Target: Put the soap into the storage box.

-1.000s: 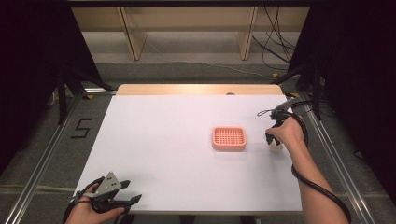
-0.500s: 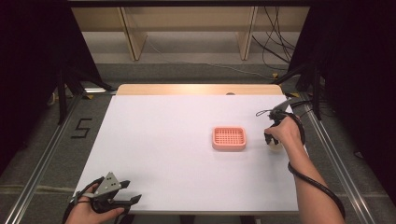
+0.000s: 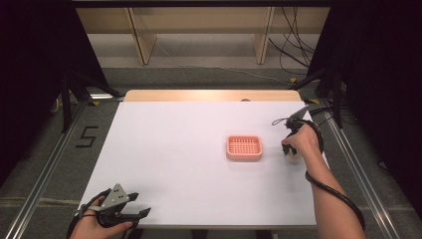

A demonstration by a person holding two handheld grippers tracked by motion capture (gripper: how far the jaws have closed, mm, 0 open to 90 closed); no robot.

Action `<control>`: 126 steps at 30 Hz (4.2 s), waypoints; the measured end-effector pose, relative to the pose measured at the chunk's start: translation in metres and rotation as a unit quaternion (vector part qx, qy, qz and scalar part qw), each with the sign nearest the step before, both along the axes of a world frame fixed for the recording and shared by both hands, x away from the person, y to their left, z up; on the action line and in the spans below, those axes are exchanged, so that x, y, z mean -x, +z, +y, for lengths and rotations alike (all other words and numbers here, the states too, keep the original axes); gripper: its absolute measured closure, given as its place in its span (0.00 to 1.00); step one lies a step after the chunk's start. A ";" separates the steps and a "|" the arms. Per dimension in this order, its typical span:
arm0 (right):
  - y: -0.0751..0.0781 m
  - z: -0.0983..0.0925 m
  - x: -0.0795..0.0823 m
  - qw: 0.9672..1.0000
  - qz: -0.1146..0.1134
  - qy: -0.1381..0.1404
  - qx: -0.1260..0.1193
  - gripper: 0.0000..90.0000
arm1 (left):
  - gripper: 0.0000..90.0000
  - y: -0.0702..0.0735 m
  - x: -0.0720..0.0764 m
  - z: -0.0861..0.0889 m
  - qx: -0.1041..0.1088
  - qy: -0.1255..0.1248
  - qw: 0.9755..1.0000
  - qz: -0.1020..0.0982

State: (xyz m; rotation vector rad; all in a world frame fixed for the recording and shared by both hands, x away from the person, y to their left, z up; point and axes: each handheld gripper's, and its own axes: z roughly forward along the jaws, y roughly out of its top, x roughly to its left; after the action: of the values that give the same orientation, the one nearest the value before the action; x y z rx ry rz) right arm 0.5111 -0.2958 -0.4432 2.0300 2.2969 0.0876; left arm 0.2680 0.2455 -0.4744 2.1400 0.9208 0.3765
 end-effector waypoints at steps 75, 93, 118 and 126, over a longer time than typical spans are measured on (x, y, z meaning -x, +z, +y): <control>0.029 -0.006 0.036 0.973 -0.025 0.230 -0.018 0.56 | 0.37 0.000 -0.001 0.002 -0.015 -0.002 1.000 -0.001; 0.032 0.011 0.064 0.900 -0.008 0.435 -0.021 0.56 | 0.37 0.000 0.000 0.000 -0.006 0.002 1.000 0.008; 0.045 0.026 0.071 0.857 -0.011 0.515 0.004 0.56 | 0.37 0.000 0.000 0.001 -0.013 -0.001 1.000 -0.002; 0.048 0.032 0.068 0.851 -0.013 0.526 0.005 0.56 | 0.37 -0.001 0.001 -0.001 0.002 0.007 1.000 0.004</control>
State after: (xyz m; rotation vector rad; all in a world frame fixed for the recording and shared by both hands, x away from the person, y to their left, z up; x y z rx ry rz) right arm 0.4430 -0.2639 -0.3951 0.5199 3.0336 0.1511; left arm 0.2673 0.2448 -0.4752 2.1343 0.9402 0.3724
